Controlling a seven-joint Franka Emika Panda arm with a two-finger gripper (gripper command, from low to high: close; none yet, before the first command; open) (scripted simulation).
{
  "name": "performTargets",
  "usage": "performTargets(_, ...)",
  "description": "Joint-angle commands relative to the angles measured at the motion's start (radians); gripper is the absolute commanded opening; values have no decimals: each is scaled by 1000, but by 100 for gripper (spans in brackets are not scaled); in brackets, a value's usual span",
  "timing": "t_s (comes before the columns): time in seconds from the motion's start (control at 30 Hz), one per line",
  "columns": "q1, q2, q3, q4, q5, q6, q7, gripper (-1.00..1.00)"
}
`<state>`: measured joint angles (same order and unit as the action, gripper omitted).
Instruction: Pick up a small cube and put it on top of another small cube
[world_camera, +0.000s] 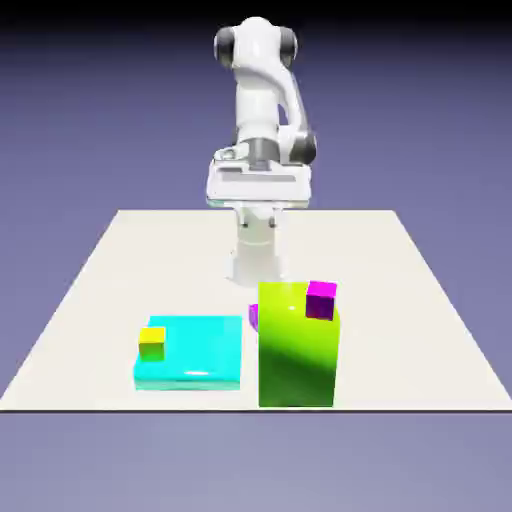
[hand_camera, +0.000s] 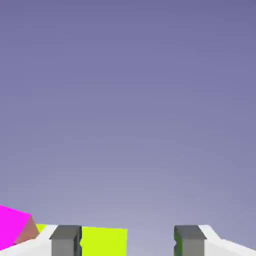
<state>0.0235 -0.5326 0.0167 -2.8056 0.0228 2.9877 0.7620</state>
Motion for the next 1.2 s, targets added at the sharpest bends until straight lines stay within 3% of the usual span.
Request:
performTargets(0.0,19,20,19,11,4,-44,24,0)
performTargets(0.43,213,354,205,74,150,-549,304,0)
performTargets(0.63,135,476,189,-69,295,-518,269,0)
performTargets(0.9,138,738,227,-71,363,-253,218,0)
performTargets(0.93,138,738,227,-71,363,-253,218,-100)
performTargets(1.17,136,520,195,-69,307,-473,260,-100)
